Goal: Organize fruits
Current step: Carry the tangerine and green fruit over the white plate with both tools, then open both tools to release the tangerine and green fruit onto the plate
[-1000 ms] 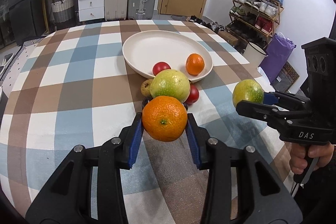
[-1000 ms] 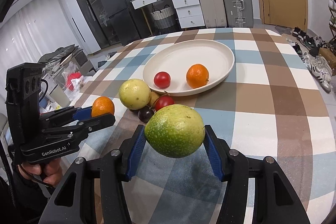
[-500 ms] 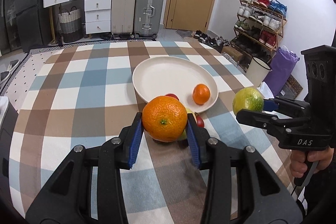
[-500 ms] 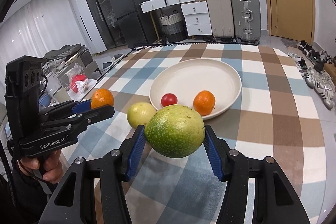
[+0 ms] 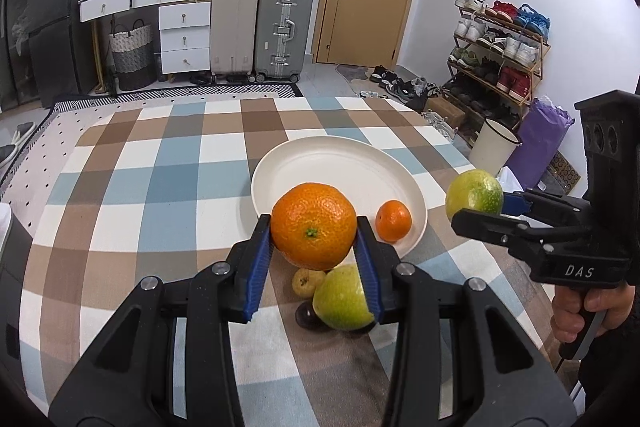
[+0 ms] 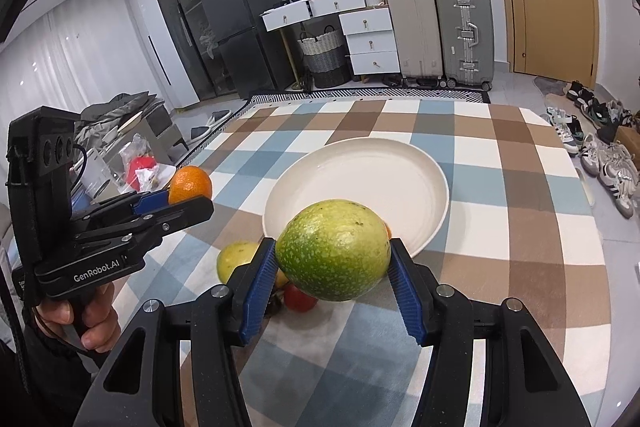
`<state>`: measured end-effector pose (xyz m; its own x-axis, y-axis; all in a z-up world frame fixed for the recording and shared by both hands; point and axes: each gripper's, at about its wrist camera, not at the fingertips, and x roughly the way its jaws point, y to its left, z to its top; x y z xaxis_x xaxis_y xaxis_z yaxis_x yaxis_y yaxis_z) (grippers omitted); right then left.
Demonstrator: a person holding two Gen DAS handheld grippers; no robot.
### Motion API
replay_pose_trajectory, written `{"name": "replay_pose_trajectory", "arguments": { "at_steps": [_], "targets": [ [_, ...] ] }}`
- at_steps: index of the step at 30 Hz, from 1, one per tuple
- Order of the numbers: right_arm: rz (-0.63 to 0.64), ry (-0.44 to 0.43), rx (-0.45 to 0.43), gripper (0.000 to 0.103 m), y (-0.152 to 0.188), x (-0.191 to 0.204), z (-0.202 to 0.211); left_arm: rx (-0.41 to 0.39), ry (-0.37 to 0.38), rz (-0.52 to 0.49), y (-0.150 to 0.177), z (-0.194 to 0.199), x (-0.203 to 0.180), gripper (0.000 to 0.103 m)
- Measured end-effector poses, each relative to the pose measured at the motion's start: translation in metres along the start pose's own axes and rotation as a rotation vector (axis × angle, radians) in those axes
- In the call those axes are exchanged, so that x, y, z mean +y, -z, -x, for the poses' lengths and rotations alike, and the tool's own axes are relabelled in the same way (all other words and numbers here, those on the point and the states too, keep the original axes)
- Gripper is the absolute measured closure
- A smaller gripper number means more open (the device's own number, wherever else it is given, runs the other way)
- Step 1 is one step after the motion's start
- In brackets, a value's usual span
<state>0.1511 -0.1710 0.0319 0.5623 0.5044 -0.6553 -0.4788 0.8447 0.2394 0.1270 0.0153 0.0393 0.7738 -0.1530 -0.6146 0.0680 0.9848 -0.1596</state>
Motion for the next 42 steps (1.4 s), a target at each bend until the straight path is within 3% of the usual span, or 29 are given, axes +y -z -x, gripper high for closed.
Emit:
{"name": "replay_pose_trajectory", "arguments": {
  "at_steps": [16,26,40,42],
  "targets": [
    [-0.069,0.052,0.02,0.047,-0.03,-0.04,-0.045,0.098,0.029,-0.004,-0.021,-0.081,0.01,0.066],
    [-0.084,0.069,0.077,0.047,-0.043,-0.056,-0.084,0.149,-0.004,-0.031,-0.029,-0.119,0.013,0.066],
    [-0.08,0.114,0.137,0.047,-0.043,-0.061,-0.106,0.19,-0.006,-0.046,-0.031,-0.136,0.011,0.066],
    [-0.084,0.125,0.138,0.047,-0.043,-0.061,-0.106,0.181,-0.015,-0.052,-0.031,-0.132,0.009,0.061]
  ]
}}
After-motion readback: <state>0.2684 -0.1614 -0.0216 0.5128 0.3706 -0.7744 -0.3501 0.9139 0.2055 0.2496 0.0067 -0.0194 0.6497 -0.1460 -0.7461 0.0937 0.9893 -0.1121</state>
